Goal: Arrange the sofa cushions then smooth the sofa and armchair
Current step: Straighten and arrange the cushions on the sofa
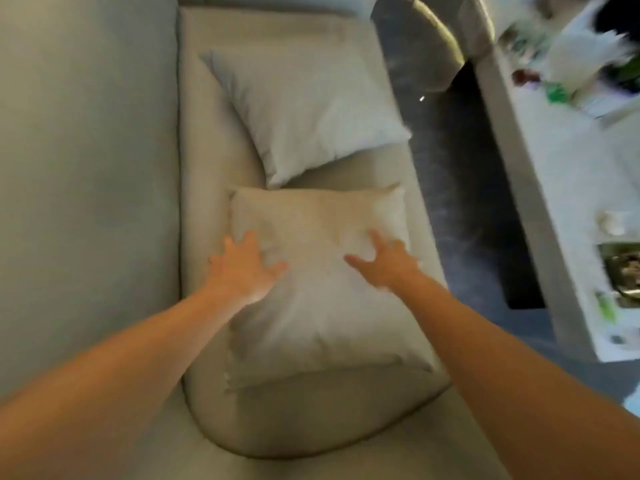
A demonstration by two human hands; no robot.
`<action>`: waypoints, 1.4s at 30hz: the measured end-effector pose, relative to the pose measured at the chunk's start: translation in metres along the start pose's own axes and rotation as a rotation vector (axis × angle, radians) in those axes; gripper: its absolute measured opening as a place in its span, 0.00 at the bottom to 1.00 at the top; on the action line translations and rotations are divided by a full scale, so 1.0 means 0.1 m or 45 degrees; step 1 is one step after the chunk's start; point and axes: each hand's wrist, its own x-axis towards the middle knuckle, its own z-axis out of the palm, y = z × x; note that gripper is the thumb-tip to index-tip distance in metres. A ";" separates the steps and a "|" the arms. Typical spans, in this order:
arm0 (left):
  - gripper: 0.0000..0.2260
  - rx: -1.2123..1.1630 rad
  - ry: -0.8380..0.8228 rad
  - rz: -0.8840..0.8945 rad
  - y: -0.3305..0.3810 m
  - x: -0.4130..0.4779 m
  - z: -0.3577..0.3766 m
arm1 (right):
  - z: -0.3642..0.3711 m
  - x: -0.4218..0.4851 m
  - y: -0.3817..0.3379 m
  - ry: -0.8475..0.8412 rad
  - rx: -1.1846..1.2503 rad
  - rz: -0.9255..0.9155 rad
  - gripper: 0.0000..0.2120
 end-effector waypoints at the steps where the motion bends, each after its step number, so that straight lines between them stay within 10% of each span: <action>1: 0.47 -0.037 0.017 -0.070 -0.04 0.11 0.20 | 0.16 0.22 0.12 0.077 0.059 0.003 0.42; 9: 0.44 -0.515 0.617 0.047 -0.17 0.30 1.01 | 0.87 0.82 0.72 0.715 0.521 -0.163 0.36; 21: 0.40 0.286 0.616 0.254 0.33 -0.69 -1.15 | 0.80 0.16 -0.43 0.079 1.225 -0.180 0.27; 27: 0.41 0.432 0.437 -0.073 -0.12 -0.83 -1.75 | 0.96 -0.26 -1.55 -0.319 1.198 -0.246 0.28; 37: 0.36 0.806 0.683 0.240 -0.11 -0.47 -1.72 | 0.81 0.10 -1.57 -0.615 0.939 -0.032 0.30; 39: 0.27 0.696 0.789 0.424 0.24 -0.13 -1.80 | 0.39 0.44 -1.61 -0.454 0.878 -0.091 0.27; 42: 0.25 0.359 0.372 0.337 0.88 0.71 -1.69 | -0.45 1.08 -1.64 0.276 0.722 -0.296 0.24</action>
